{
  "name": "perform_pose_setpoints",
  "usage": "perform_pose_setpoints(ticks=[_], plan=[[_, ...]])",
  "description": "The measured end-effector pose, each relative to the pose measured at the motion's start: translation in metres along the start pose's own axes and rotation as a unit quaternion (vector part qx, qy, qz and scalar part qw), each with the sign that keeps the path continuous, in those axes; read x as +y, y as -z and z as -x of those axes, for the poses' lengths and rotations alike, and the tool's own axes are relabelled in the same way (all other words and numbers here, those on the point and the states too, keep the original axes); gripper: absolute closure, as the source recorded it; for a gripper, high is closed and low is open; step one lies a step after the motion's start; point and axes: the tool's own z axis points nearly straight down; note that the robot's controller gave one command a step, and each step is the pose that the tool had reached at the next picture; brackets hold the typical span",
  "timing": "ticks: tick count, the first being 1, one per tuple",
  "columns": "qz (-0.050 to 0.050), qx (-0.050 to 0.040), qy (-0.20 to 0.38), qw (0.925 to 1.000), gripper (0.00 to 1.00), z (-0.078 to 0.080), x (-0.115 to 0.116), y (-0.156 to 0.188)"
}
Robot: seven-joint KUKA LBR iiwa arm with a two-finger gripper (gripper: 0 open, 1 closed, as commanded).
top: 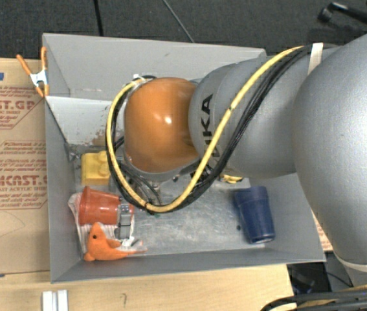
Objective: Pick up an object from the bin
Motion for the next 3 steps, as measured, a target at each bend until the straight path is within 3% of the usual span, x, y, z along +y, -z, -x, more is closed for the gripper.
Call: perform_pose_setpoints(ticks=[1, 2, 3], plan=[[0.001, -0.0037, -0.001, 1.0000, 0.00, 0.002, -0.001, 0.005], [0.003, -0.0082, -0.001, 1.0000, 0.00, 0.007, -0.002, -0.035], [0.001, -0.0081, 0.064, 0.9979, 0.00, 0.012, -0.004, -0.084]])
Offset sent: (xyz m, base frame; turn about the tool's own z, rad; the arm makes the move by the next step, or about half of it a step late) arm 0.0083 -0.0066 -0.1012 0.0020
